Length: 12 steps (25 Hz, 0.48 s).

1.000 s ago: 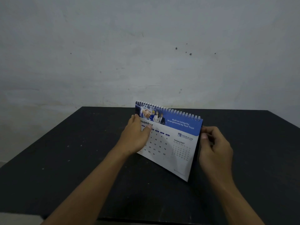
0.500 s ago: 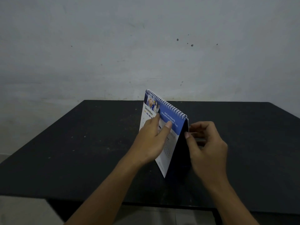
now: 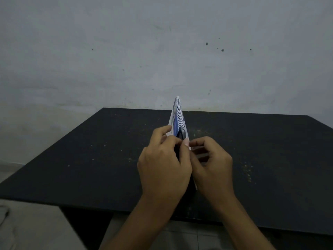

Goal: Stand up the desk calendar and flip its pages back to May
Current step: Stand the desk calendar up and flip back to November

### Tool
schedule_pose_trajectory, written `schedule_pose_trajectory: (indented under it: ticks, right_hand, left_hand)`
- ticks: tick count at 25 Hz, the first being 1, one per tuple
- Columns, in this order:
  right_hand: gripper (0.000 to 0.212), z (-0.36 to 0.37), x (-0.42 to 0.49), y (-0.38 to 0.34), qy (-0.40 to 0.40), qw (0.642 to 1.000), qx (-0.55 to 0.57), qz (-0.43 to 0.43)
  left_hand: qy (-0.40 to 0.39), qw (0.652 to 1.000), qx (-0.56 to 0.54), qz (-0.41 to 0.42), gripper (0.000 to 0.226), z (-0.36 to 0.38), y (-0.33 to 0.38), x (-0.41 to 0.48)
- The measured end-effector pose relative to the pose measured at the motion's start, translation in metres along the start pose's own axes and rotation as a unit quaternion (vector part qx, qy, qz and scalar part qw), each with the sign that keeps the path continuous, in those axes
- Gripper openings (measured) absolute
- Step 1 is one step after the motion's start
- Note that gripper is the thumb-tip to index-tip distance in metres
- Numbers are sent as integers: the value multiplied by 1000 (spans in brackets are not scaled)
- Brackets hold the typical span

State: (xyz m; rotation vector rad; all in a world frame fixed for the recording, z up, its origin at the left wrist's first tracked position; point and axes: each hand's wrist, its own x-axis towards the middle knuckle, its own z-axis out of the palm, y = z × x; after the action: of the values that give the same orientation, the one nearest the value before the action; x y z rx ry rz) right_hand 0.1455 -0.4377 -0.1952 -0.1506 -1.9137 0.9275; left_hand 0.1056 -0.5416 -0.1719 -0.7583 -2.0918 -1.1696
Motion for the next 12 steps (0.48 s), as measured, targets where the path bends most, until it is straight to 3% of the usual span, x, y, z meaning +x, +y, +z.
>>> schedule_pose_trajectory:
  ticks: [6, 12]
  right_hand:
    - [8, 24, -2, -4, -40, 999, -16, -16]
    - [14, 37, 6, 6, -67, 997, -40, -23]
  left_hand:
    - [-14, 995, 53, -80, 15, -9, -18, 9]
    - [-17, 993, 66, -97, 13, -10, -32, 18]
